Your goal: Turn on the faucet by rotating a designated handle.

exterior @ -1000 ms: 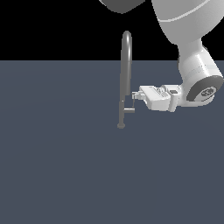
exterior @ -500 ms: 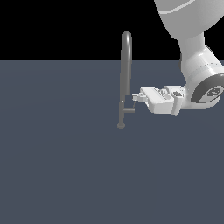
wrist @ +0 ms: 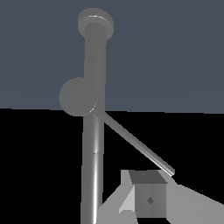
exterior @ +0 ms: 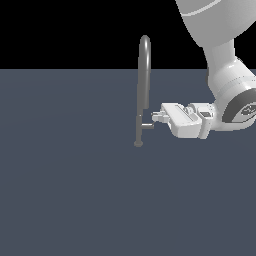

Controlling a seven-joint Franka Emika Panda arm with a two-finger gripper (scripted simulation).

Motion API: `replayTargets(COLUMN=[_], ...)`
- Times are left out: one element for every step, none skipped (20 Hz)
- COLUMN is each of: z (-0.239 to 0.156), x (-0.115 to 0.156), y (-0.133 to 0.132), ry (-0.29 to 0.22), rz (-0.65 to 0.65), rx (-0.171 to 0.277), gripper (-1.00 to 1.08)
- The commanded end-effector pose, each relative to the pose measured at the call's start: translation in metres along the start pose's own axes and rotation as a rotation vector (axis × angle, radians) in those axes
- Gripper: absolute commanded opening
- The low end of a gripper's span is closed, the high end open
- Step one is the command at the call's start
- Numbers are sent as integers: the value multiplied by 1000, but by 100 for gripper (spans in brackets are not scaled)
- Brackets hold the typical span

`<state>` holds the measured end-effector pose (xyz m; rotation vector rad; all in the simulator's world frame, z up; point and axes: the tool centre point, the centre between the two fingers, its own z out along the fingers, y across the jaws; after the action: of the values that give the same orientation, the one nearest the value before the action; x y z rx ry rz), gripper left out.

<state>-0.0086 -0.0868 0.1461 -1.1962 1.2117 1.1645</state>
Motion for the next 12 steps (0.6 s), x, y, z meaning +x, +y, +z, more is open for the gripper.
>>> replayTargets(z=[0, 0, 0, 0, 0, 0, 0, 0, 0, 0, 0, 0], x=[12, 3, 9, 16, 22, 29, 35, 41, 41, 24, 30, 36], y=[13, 3, 7, 11, 15, 19, 23, 27, 27, 19, 20, 20], ry=[-3, -2, -2, -2, -3, -3, -3, -3, -3, -6, -6, -6], rz=[23, 11, 13, 15, 17, 19, 21, 23, 23, 4, 7, 9], rx=[-2, 4, 3, 2, 1, 0, -1, -2, -2, -2, -2, -2], gripper=[-100, -100, -100, -100, -100, -100, -100, -100, -100, -100, -100, -100])
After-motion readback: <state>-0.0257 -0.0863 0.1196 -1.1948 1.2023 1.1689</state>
